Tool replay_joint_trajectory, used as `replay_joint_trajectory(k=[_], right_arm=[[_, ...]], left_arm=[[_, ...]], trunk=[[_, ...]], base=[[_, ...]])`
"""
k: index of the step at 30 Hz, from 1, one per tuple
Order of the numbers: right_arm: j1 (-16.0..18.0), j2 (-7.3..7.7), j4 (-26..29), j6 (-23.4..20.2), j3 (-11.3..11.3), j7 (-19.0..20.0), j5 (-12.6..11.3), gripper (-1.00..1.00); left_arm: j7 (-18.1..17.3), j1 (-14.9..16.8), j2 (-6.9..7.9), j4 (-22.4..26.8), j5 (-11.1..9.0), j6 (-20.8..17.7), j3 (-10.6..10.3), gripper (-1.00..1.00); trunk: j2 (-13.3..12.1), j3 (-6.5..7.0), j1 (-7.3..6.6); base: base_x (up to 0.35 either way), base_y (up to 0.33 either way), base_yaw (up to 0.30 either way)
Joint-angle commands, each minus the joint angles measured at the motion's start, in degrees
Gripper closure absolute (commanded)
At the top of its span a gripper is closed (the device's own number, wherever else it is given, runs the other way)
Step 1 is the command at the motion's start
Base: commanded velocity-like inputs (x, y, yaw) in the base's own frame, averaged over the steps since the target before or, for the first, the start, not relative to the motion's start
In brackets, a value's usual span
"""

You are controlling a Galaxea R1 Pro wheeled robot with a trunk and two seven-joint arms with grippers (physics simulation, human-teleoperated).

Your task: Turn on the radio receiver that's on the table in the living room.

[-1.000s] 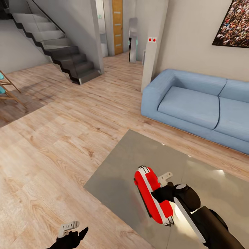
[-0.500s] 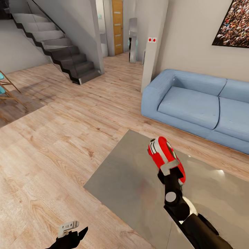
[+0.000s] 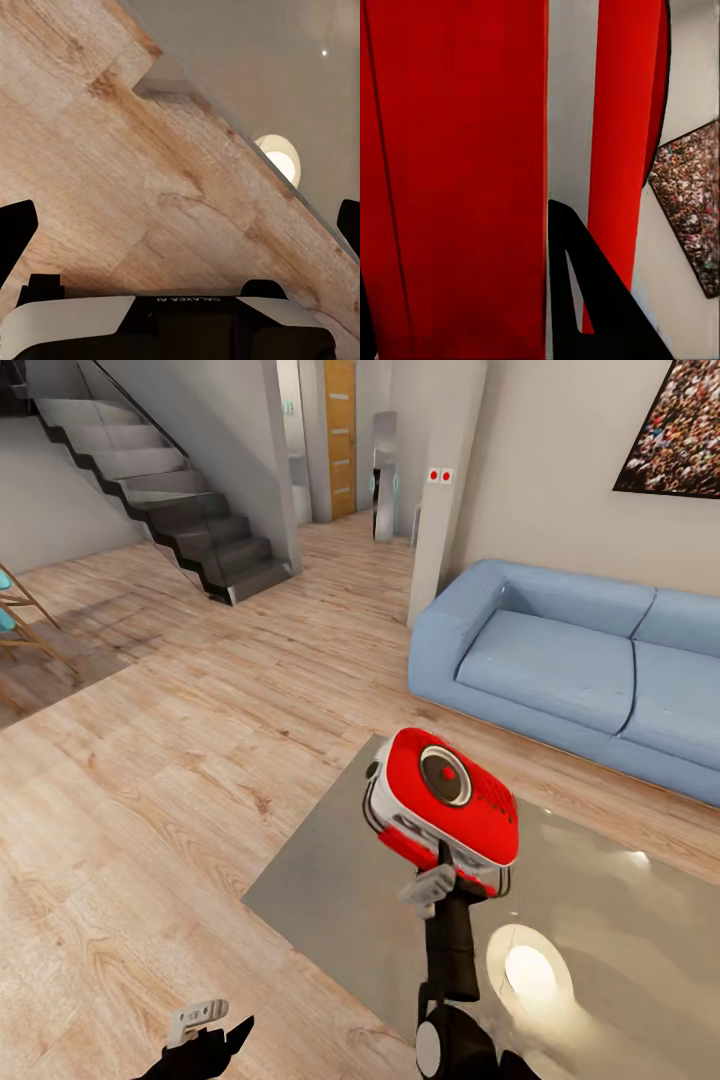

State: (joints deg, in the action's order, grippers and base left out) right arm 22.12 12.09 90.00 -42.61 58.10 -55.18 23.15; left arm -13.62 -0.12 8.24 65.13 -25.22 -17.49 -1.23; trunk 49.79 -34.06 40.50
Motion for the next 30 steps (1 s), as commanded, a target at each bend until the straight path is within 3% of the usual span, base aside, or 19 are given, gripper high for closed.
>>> replay_joint_trajectory(k=[1,2,4,7,30], right_arm=[[0.03,0.02,-0.02,-0.68,1.66,-1.40,0.66,1.00],[0.03,-0.06,-0.18,-1.00,3.77,-3.43,0.79,1.00],[0.03,-0.21,-0.41,-1.36,5.75,-5.17,0.80,1.00],[0.03,-0.29,-0.79,-1.83,7.03,-5.90,0.66,1.00],[0.03,-0.34,-2.99,-1.66,7.39,-5.90,0.65,1.00]], left_arm=[[0.00,0.01,-0.01,0.00,0.00,-0.01,0.00,-1.00],[0.00,0.02,-0.01,0.00,0.00,-0.01,0.00,-1.00],[0.00,0.02,-0.03,0.00,0.00,0.00,0.00,-1.00],[0.00,0.02,-0.01,0.00,0.00,0.00,0.00,-1.00],[0.03,0.00,0.04,-0.11,-0.15,0.00,0.08,-1.00]], trunk=[[0.00,0.01,0.00],[0.00,0.01,0.00],[0.00,0.01,0.00],[0.00,0.01,0.00],[0.00,0.01,0.00]], base=[[0.000,0.000,0.000],[0.000,0.000,0.000],[0.000,0.000,0.000],[0.000,0.000,0.000],[0.000,0.000,0.000]])
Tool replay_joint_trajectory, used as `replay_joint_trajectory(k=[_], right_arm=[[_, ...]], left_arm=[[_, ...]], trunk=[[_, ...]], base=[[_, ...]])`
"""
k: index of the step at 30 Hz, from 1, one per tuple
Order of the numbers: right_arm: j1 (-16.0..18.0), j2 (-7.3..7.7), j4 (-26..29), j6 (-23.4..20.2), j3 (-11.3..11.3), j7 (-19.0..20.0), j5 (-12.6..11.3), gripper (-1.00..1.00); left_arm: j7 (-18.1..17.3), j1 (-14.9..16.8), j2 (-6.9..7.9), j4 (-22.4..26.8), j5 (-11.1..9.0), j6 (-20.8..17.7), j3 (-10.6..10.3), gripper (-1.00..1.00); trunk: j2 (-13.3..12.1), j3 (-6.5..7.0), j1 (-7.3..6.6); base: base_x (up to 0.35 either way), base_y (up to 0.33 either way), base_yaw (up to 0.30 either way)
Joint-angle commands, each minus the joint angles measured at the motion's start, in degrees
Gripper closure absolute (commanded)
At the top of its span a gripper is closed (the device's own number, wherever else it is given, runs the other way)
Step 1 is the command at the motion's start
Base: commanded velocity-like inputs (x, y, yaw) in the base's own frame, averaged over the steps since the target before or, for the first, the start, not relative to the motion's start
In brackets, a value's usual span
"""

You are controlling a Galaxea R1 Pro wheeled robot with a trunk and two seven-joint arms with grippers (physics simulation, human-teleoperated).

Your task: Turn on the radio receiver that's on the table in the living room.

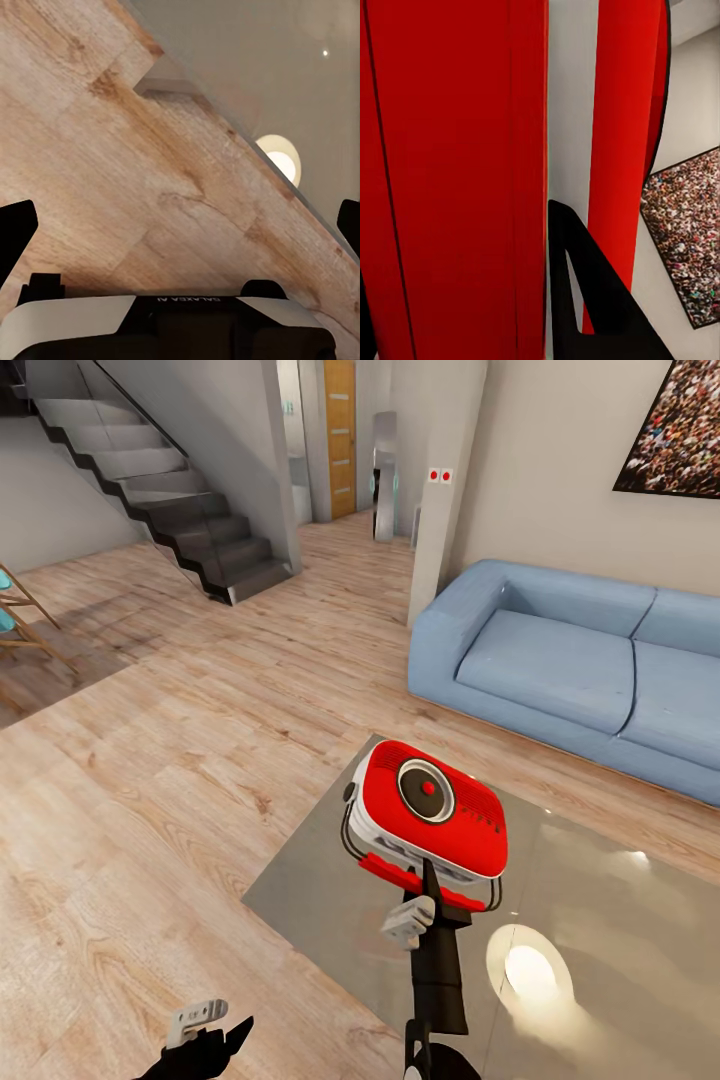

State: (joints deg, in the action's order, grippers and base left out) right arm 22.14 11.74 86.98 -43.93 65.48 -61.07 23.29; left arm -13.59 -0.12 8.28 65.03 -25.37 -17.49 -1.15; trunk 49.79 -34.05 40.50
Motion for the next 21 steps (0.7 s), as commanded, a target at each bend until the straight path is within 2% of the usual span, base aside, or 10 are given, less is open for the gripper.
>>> replay_joint_trajectory(k=[1,3,7,13,21], right_arm=[[0.01,0.01,0.03,-0.26,0.01,-0.01,0.52,1.00],[0.01,0.03,0.03,-0.16,0.00,-0.01,0.51,1.00],[-0.62,-0.28,-1.45,0.68,1.26,-0.23,-2.26,1.00],[-0.60,-0.42,-3.63,1.84,3.17,0.69,-4.60,1.00],[-0.60,-0.26,-5.86,3.19,5.71,0.94,-7.67,1.00]], left_arm=[[0.01,0.01,-0.01,-0.03,-0.04,0.00,0.00,-1.00],[0.04,-0.01,-0.02,-0.07,-0.09,0.00,0.01,-1.00],[-0.15,-1.30,1.16,-1.36,0.82,-0.30,0.21,-1.00],[-0.31,-3.05,1.28,-3.29,0.83,-0.28,-0.12,-1.00],[-1.35,-3.22,1.46,-5.84,1.19,0.23,-0.01,-1.00]], trunk=[[0.00,0.00,0.00],[0.00,0.00,0.00],[0.01,0.00,0.00],[0.01,0.00,0.00],[0.01,0.00,0.00]], base=[[0.000,0.000,0.000],[0.000,0.000,0.000],[0.000,0.000,0.000],[0.000,0.000,0.000],[0.000,0.000,0.000]])
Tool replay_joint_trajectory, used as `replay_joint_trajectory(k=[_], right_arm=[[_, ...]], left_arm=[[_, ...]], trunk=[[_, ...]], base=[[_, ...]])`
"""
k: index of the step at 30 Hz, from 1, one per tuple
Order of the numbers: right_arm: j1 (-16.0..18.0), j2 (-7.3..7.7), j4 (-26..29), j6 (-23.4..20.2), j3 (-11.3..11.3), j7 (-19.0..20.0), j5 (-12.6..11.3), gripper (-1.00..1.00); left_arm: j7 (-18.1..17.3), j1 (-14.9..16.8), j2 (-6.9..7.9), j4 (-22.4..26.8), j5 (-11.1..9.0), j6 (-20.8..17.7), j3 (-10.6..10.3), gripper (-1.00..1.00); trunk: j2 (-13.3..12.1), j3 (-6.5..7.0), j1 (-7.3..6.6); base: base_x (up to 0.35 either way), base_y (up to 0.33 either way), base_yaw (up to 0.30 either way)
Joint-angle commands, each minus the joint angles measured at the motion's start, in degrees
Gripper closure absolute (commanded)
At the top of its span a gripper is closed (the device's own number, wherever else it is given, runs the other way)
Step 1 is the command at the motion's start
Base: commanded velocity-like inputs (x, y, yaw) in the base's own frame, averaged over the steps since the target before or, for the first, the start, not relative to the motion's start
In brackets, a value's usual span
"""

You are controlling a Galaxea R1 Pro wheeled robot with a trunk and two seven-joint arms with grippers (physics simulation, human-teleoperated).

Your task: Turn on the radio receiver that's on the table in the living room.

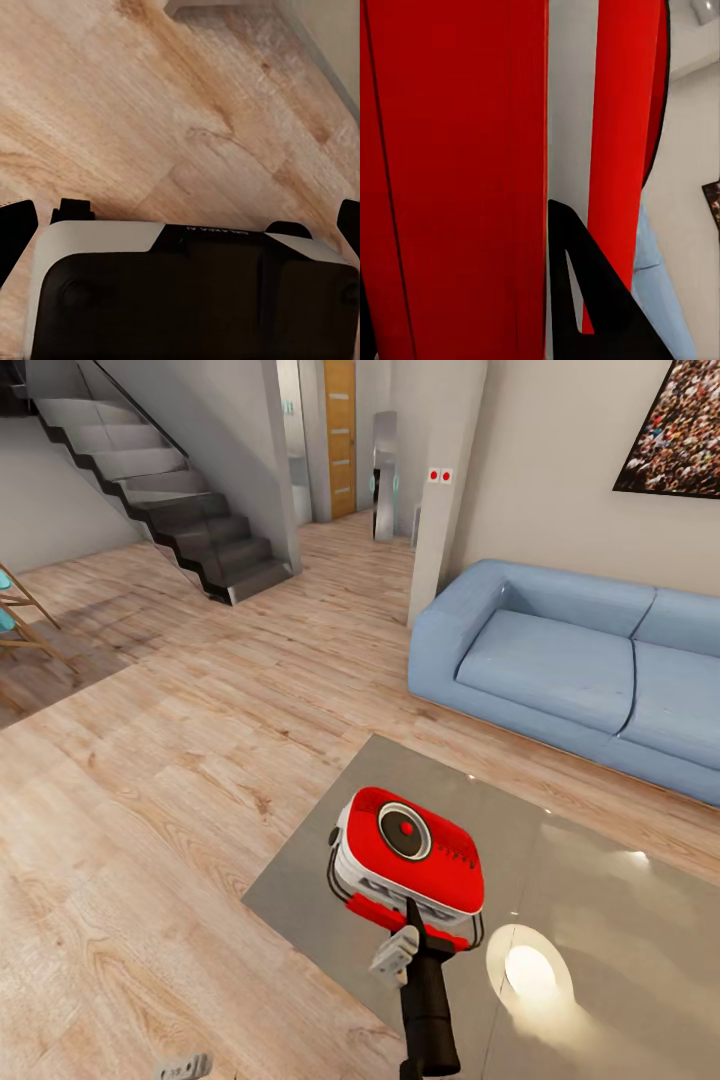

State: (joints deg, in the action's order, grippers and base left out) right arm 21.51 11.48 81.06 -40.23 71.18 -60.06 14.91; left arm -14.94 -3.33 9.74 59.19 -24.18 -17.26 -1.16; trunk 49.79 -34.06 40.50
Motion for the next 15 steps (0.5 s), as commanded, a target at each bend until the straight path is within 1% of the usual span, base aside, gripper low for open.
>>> replay_joint_trajectory(k=[1,6,12,15], right_arm=[[0.03,0.06,0.33,-0.29,0.33,-0.06,0.27,1.00],[0.01,0.34,1.81,-0.62,-1.33,0.42,-0.32,1.00],[-0.26,0.62,3.20,-0.77,-3.34,2.64,-1.67,1.00],[-0.25,0.47,3.19,0.98,-4.33,3.78,-2.52,1.00]], left_arm=[[-0.08,0.00,0.00,-0.33,0.00,0.01,-0.01,-1.00],[-0.40,-0.01,0.01,-1.93,0.01,0.03,0.01,-1.00],[-0.89,-0.01,0.01,-3.85,0.01,0.03,0.02,-1.00],[-0.98,-0.01,0.01,-4.46,-0.01,0.03,0.02,-1.00]], trunk=[[0.00,0.01,0.00],[0.00,0.01,0.00],[0.00,0.01,0.00],[0.00,0.01,0.00]], base=[[0.000,0.000,0.000],[0.000,0.000,0.000],[0.000,0.000,0.000],[0.000,0.000,0.000]])
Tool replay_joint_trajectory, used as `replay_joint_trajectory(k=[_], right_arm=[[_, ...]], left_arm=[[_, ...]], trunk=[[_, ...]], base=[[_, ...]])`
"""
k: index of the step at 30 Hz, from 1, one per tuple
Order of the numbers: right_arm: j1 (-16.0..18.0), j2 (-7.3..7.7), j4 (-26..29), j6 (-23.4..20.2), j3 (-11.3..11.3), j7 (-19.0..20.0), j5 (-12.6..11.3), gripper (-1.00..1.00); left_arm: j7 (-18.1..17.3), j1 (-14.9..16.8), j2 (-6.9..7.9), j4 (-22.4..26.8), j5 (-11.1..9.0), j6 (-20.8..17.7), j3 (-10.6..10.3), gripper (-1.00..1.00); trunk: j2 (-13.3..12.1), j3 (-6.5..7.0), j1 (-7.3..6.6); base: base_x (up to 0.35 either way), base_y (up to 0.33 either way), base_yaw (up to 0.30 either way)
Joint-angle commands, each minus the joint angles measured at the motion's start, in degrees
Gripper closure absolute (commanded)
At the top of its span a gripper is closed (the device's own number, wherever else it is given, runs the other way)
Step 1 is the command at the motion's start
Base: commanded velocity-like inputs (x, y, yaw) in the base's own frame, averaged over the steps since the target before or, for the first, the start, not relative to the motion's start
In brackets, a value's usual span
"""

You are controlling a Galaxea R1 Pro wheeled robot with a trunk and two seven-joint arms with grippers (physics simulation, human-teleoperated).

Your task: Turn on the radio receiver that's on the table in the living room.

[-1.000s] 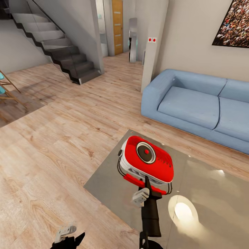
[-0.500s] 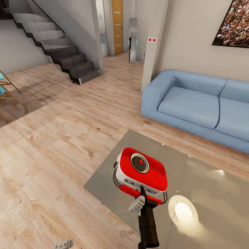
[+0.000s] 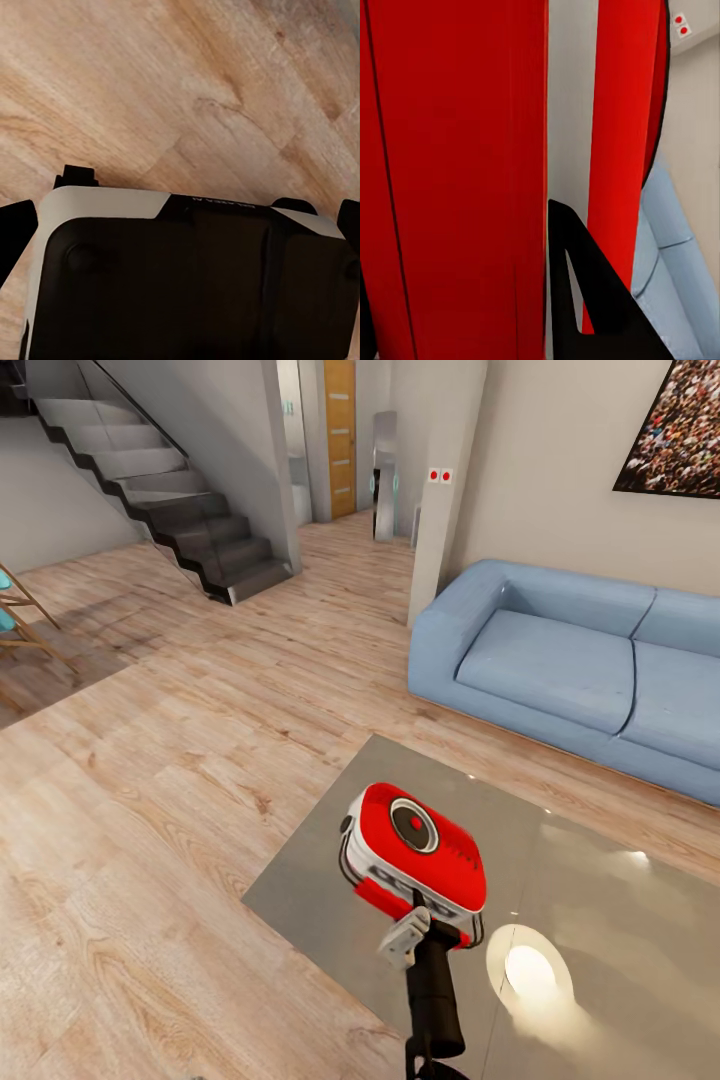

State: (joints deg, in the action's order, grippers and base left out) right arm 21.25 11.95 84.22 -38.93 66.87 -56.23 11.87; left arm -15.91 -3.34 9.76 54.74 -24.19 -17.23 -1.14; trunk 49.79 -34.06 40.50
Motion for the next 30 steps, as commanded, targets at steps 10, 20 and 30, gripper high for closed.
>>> replay_joint_trajectory(k=[10,20,30], right_arm=[[0.02,-4.78,-3.03,22.77,-25.49,38.26,47.42,1.00],[0.02,-8.67,-9.24,28.44,-26.78,38.65,59.83,1.00],[0.02,-8.77,-9.43,29.48,-27.95,36.32,69.88,1.00]], left_arm=[[-0.08,0.00,-0.06,-0.11,-0.07,0.00,0.01,-1.00],[-9.75,0.00,1.25,9.63,-0.02,-5.64,0.37,-1.00],[-10.60,0.02,2.27,28.25,-0.59,-20.16,1.62,-1.00]], trunk=[[0.00,0.00,0.00],[0.00,0.00,0.00],[0.00,0.00,0.00]], base=[[0.000,0.000,0.000],[0.000,0.000,0.000],[0.000,0.000,0.000]])
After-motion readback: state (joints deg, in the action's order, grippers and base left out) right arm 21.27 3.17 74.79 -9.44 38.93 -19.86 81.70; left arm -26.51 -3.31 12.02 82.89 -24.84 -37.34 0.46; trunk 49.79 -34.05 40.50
